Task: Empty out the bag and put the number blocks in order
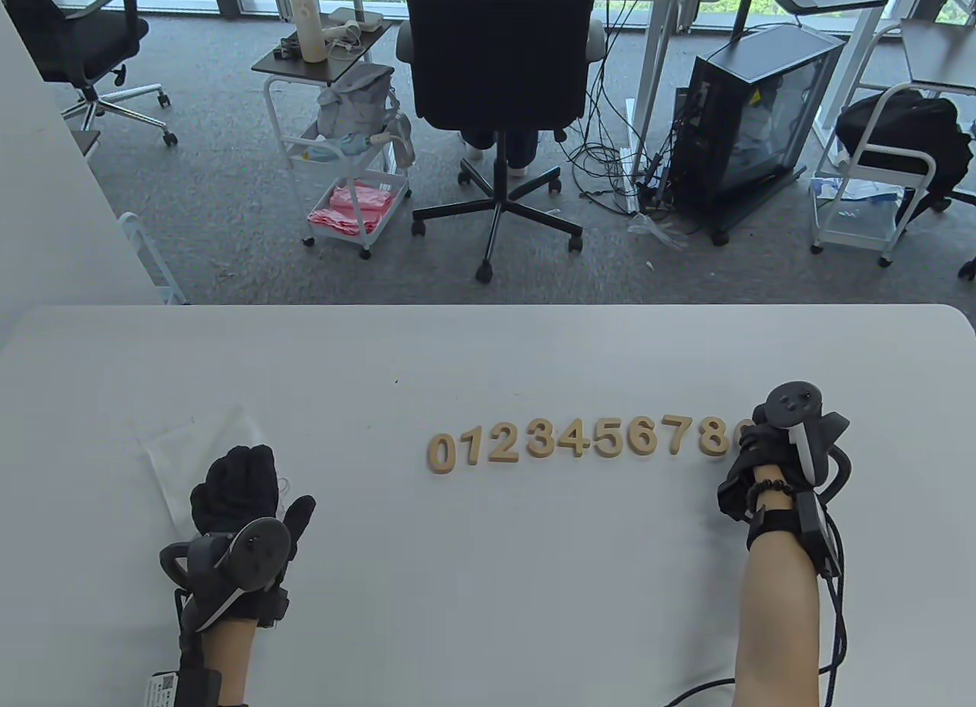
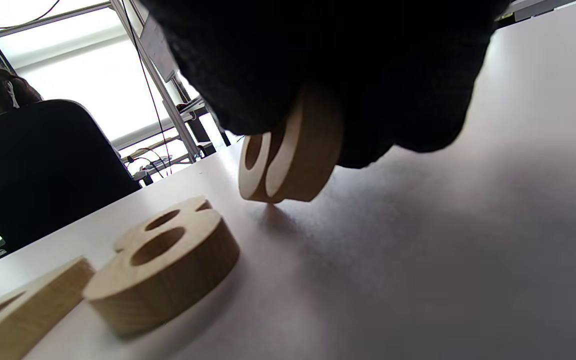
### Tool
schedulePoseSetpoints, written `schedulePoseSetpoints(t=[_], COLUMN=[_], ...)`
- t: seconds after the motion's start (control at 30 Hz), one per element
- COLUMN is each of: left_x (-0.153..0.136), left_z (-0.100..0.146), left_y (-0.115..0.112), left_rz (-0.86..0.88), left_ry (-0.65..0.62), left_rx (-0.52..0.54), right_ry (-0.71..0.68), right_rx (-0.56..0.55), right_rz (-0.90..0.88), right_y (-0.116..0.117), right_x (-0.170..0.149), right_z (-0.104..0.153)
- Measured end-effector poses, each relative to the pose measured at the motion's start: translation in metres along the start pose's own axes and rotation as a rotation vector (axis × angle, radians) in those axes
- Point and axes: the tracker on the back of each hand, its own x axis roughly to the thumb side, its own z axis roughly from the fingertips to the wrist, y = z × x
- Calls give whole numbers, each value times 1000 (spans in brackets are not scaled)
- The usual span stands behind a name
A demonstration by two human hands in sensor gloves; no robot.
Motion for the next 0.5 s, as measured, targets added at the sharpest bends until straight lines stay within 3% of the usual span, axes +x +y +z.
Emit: schedulePoseSetpoints(t=[0.17,0.5], left_x=[0,-1], left_z=[0,0], left_y=[1,1], left_rz=[-4,-7], left_ry=[5,11], left_rx=[-2,-3], right_ry=[-25,4], right_rx=[-4,35], right_rz=[140,134], right_y=[4,9], right_x=[6,6], right_z=[-4,-7])
